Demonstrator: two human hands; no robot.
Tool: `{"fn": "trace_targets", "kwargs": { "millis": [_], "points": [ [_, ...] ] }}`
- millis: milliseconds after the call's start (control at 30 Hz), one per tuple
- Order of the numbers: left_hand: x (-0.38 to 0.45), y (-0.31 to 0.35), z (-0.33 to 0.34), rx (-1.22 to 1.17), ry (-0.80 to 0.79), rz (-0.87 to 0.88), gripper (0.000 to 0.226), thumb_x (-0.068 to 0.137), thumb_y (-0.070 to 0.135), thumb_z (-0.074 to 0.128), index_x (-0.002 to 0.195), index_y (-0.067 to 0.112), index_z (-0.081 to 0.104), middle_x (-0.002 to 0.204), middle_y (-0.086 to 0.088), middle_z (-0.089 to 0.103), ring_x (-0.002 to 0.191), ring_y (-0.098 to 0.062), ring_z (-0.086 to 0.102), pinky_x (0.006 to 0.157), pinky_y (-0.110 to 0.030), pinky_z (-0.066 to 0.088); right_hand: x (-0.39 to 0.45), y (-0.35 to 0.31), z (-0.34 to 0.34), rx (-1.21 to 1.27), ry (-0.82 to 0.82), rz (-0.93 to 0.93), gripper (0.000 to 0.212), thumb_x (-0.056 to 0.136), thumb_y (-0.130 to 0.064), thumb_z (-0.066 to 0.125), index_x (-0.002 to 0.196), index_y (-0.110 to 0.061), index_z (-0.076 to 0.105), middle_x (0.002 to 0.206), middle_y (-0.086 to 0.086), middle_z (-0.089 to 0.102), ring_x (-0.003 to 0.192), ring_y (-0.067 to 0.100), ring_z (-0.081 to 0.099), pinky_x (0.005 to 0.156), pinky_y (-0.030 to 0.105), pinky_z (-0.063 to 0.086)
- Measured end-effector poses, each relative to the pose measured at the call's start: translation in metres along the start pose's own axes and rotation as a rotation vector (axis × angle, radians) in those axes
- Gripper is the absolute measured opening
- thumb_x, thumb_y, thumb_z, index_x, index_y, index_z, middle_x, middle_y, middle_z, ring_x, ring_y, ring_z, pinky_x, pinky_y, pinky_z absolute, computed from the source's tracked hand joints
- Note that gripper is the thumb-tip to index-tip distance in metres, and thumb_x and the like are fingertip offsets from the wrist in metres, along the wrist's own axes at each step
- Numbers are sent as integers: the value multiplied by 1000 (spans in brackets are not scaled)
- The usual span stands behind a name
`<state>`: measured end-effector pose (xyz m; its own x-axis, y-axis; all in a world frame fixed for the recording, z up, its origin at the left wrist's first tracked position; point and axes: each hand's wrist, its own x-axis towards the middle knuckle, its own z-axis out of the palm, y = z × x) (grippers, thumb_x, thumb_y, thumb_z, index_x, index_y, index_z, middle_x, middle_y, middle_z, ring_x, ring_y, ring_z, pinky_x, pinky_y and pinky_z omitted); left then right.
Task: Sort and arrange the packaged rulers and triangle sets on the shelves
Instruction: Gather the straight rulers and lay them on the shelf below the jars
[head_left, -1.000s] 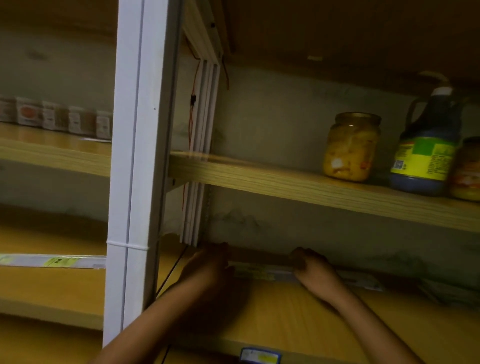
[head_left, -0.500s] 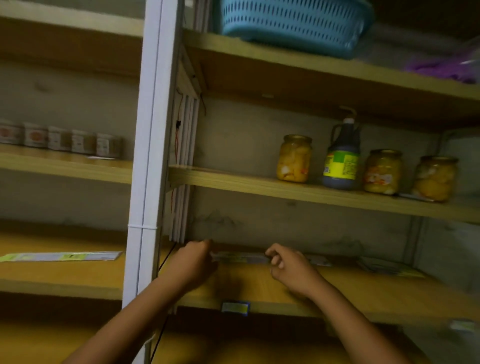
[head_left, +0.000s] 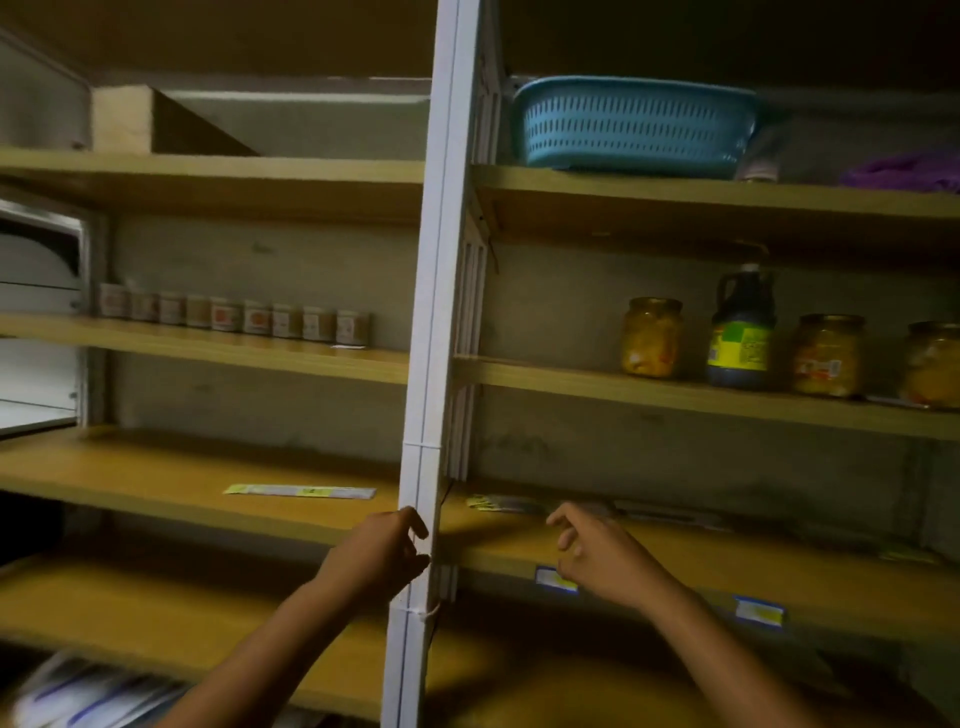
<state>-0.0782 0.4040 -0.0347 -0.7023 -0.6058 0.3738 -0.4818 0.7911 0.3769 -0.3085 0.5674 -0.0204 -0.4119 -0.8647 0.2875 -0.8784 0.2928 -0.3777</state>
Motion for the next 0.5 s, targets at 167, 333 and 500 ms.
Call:
{"fn": "trace_targets", "kwargs": {
  "millis": [167,333,500],
  "points": [
    [-14,-52,-23,-23,18,-65,34,88,24,64,120,26,53,114,5,64,96,-7,62,84,-23,55,18,-51,22,9,-2,-40,43,79,-23,64,115,-41,49,99,-17,54,87,5,58,77,31,55],
    [-15,-119,-49,-25,10,-69,34,89,24,63,121,27,52,114,6,64,97,-6,61,83,-23,56,47,-116,55,43,3,-78,39,86,-20,68,115,-38,49,98,-13,55,86,6,58,77,25,55],
    [-3,-200,-80,-11,6,-57,33,89,25,63,120,25,53,112,6,65,94,-4,61,83,-22,56,86,-177,97,97,-21,-89,41,84,-20,66,117,-38,49,100,-12,56,87,11,60,81,36,58]
  ]
}}
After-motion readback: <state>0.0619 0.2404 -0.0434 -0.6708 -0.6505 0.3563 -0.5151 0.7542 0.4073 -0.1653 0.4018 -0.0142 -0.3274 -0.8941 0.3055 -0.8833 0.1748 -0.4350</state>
